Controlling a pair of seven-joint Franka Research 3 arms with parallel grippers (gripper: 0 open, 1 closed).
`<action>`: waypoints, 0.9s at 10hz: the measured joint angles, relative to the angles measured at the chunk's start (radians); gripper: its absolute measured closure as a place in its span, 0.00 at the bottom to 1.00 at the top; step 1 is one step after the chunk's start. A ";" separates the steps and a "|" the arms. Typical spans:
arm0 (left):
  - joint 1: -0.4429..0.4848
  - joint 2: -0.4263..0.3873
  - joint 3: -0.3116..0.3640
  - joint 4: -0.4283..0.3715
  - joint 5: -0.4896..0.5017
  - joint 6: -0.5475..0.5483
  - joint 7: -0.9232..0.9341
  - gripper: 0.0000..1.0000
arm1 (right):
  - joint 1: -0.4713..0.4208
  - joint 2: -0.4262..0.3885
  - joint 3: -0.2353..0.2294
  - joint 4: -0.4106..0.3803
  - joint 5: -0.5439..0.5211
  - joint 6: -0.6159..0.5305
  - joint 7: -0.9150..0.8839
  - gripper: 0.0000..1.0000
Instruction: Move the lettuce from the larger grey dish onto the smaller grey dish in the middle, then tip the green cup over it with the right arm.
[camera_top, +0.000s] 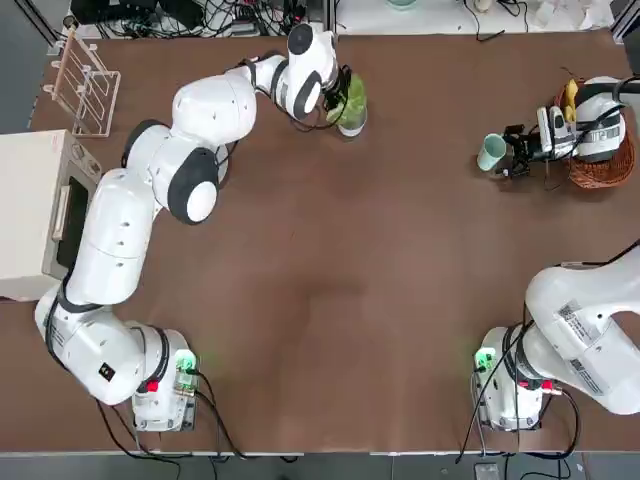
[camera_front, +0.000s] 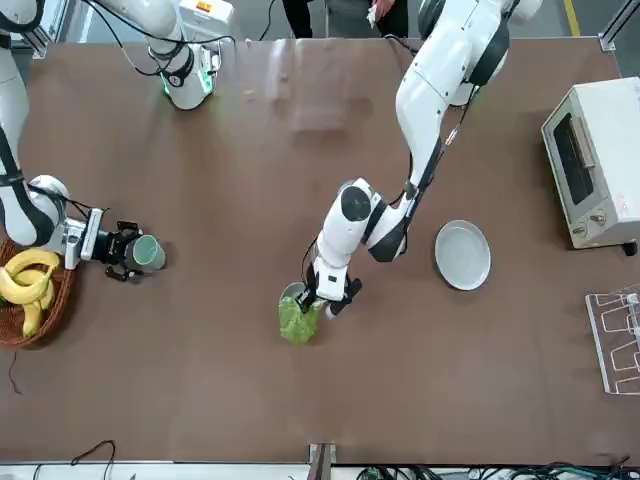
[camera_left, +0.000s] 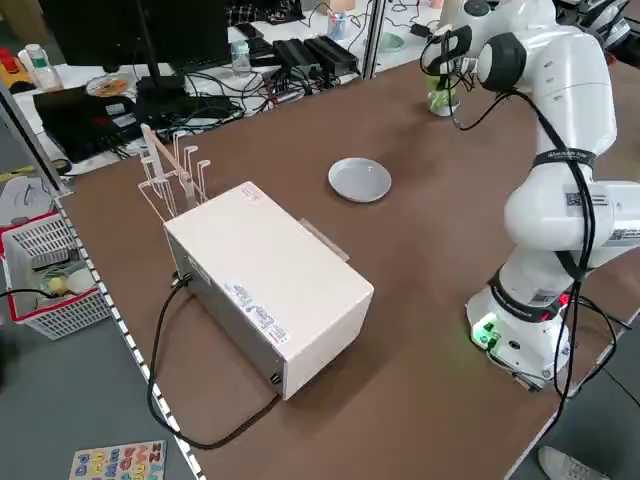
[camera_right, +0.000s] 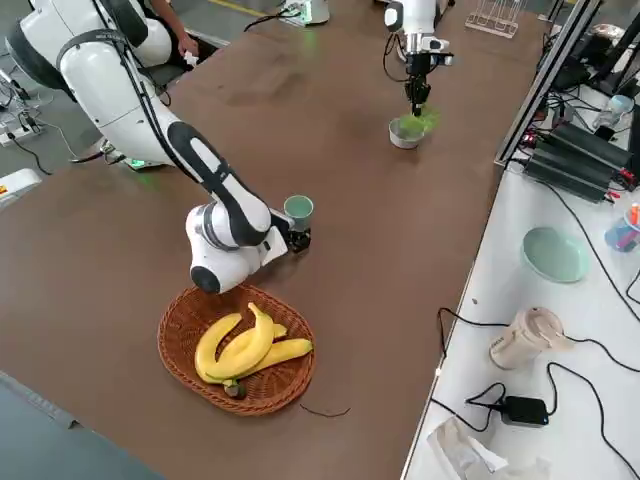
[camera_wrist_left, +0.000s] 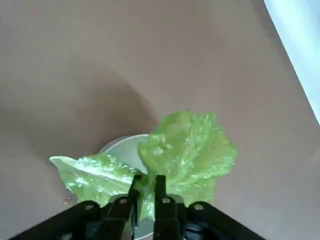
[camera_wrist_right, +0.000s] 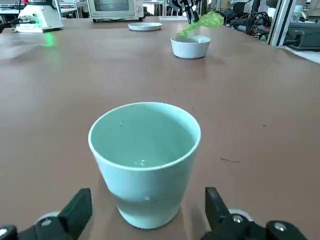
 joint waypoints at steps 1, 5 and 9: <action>-0.001 0.000 0.000 0.000 0.000 0.000 0.004 0.67 | 0.001 0.000 0.000 -0.001 0.003 0.000 0.001 0.00; -0.002 -0.005 -0.001 0.017 0.000 -0.009 0.005 0.27 | 0.033 0.001 0.003 -0.002 0.036 -0.001 0.005 0.05; 0.043 -0.154 -0.001 0.047 -0.046 -0.306 -0.002 0.00 | 0.044 0.002 0.003 -0.001 0.046 0.000 0.039 0.32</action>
